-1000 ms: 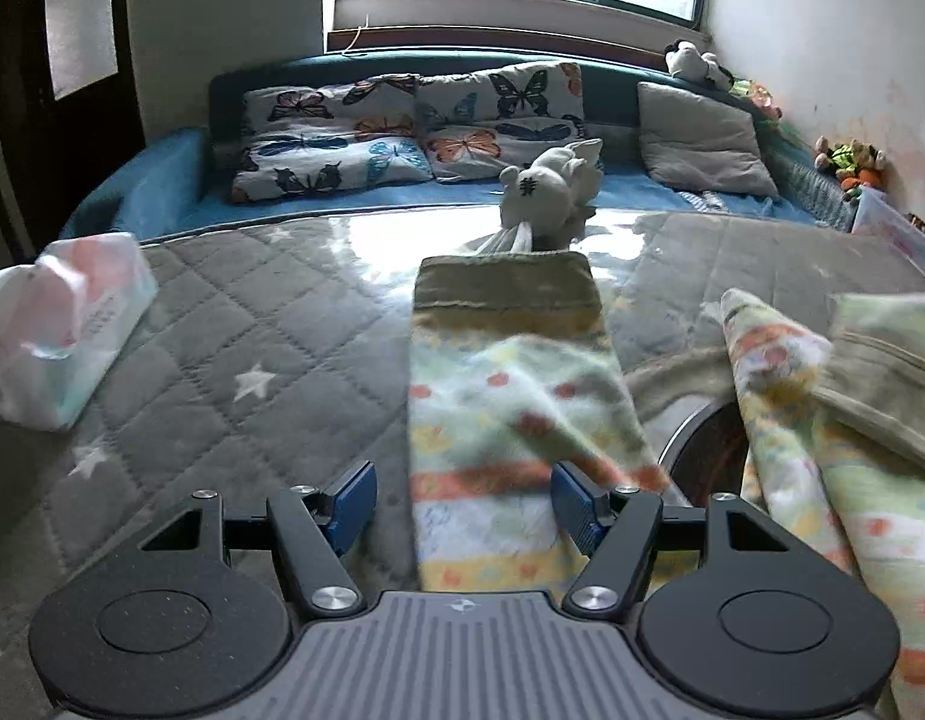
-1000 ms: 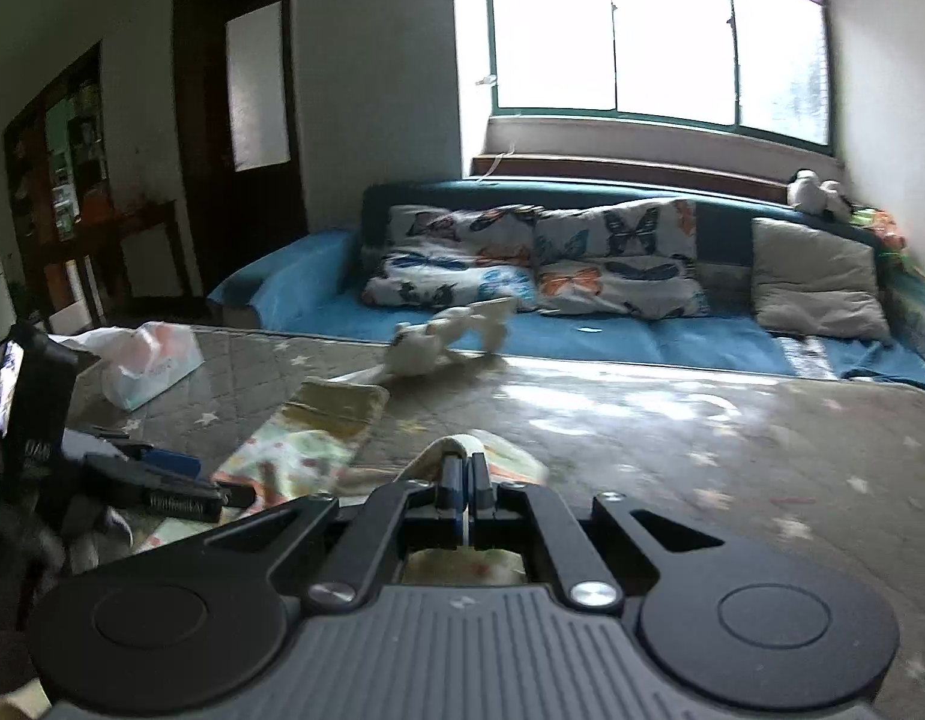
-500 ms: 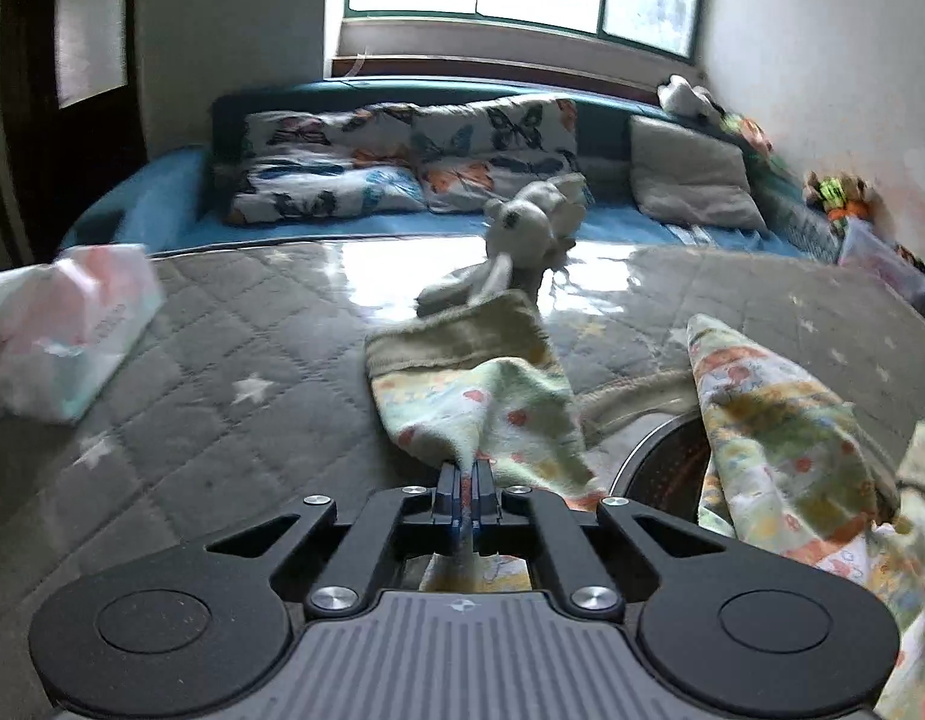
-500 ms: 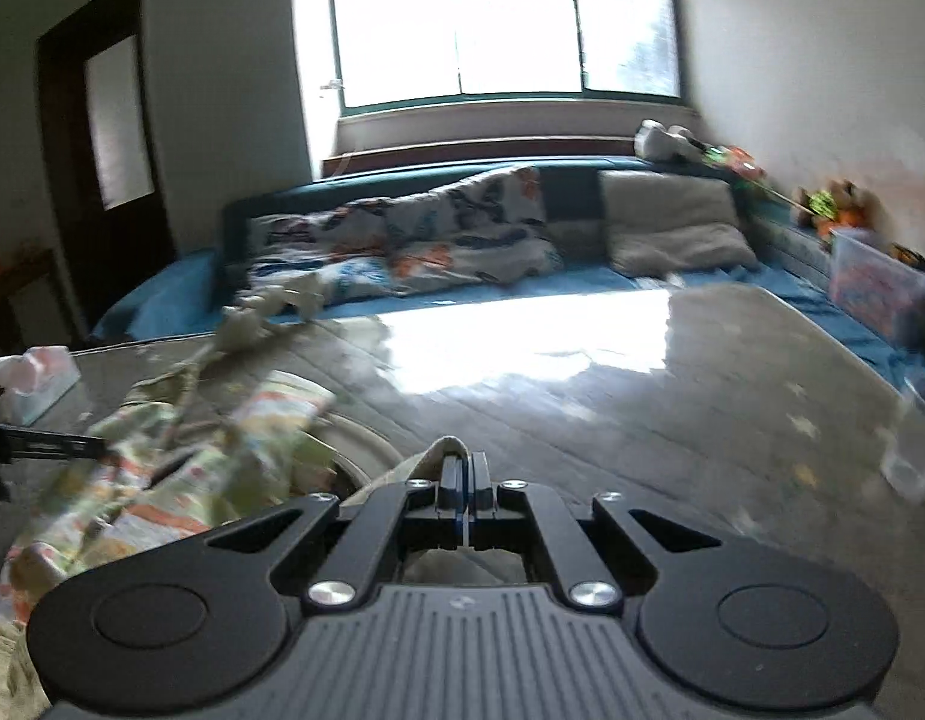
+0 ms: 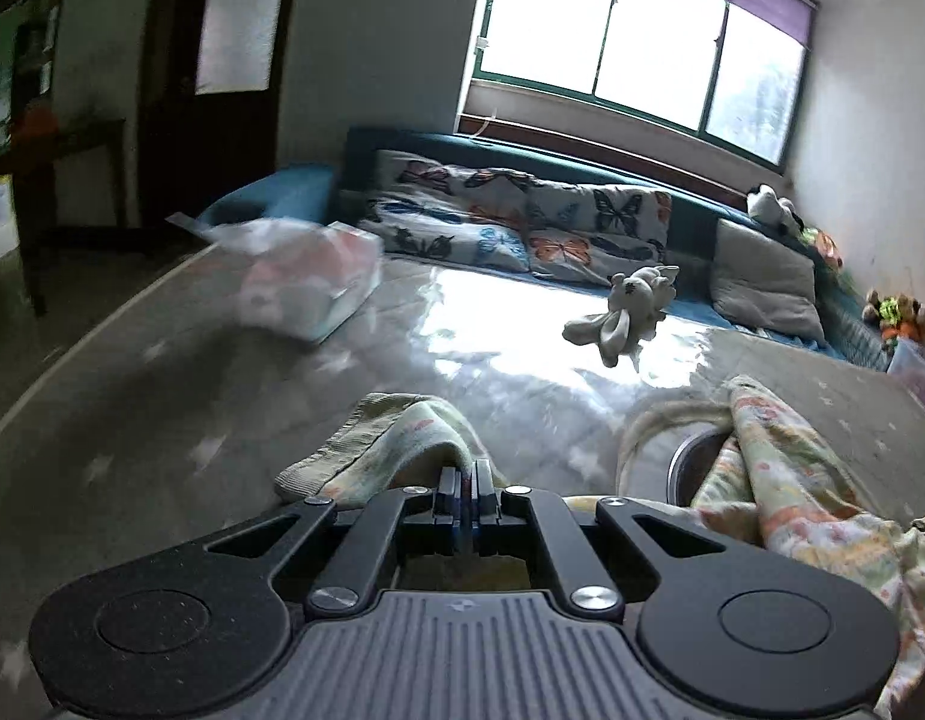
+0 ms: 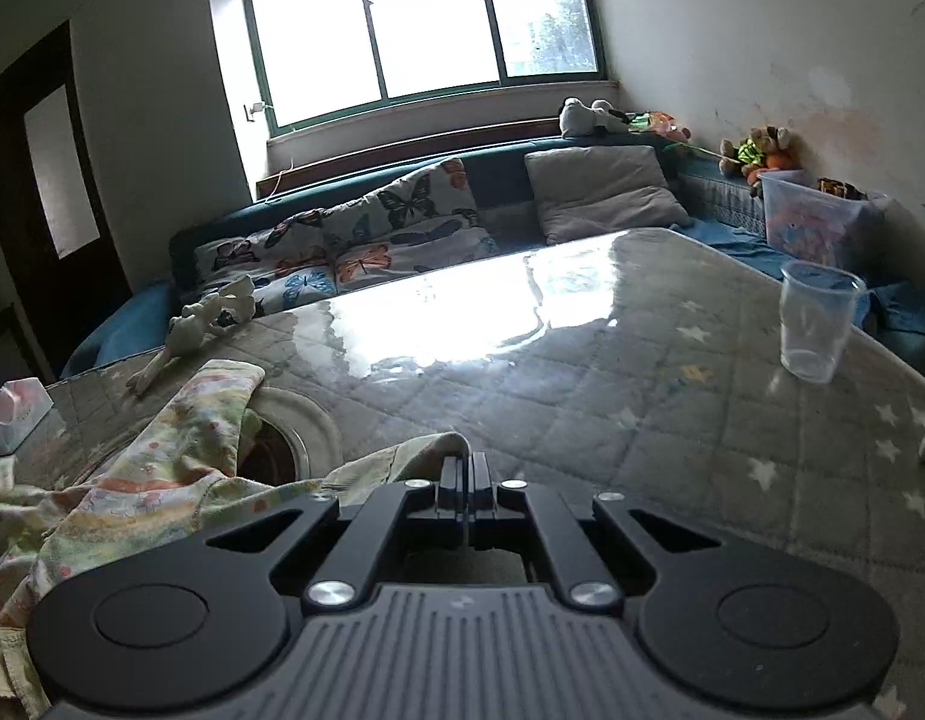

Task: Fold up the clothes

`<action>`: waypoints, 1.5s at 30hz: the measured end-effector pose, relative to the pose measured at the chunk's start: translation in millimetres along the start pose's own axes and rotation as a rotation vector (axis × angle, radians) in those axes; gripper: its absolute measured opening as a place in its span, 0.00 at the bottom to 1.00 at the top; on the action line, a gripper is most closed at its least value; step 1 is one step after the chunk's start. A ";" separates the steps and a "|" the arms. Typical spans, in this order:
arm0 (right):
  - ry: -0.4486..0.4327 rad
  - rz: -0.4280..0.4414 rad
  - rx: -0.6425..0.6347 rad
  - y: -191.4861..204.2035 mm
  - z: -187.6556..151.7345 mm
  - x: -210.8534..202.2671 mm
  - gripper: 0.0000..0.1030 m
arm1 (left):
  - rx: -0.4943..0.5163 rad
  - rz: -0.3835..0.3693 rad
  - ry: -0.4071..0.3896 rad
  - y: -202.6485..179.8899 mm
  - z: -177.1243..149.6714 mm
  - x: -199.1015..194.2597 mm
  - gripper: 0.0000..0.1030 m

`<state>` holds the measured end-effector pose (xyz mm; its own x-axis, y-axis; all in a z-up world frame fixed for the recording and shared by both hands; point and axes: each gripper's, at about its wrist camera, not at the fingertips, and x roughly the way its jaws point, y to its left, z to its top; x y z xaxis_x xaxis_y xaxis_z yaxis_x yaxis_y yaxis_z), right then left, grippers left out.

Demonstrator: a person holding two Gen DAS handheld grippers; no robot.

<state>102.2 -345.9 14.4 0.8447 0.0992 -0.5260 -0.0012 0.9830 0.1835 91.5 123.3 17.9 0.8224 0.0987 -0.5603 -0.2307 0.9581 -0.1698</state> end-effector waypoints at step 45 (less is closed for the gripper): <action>0.105 -0.173 -0.335 2.1 -26.5 12.0 0.73 | 0.072 -0.006 0.003 -17.0 -29.7 -76.1 1.00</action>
